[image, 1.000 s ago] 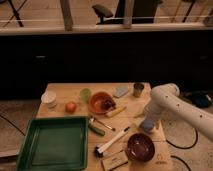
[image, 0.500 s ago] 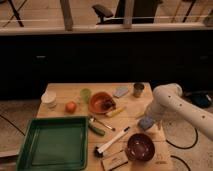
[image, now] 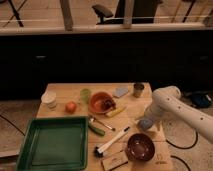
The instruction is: Place sponge in tray
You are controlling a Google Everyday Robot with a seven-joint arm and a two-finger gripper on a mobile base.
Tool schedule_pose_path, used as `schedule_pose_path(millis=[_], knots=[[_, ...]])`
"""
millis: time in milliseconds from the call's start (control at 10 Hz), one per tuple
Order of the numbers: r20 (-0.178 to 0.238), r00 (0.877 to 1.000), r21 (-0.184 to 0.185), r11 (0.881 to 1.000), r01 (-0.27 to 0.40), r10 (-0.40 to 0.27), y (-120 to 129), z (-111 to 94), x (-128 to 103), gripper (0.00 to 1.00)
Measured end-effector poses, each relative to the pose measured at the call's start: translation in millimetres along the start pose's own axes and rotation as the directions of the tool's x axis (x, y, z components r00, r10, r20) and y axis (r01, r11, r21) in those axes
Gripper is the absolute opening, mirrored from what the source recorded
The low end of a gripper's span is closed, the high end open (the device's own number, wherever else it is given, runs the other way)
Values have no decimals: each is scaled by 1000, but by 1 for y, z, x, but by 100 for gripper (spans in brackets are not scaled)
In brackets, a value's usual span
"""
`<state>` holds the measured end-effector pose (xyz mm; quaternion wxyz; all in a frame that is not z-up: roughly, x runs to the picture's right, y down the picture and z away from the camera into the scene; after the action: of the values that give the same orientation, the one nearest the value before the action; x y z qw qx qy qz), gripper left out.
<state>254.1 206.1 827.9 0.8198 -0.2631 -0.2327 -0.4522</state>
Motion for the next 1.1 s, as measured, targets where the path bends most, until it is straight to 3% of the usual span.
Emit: schedule_pose_path(millis=[500,700,800,1100], knots=[[-10,994,4,994,-108,108,-2,3,15,79],[-9,992,-9,992,-124,124,1,8,20,69],[-9,992,-22,992,-125,125,0,12,23,54],[-6,993,-39,992,-119,118,-3,16,25,26]])
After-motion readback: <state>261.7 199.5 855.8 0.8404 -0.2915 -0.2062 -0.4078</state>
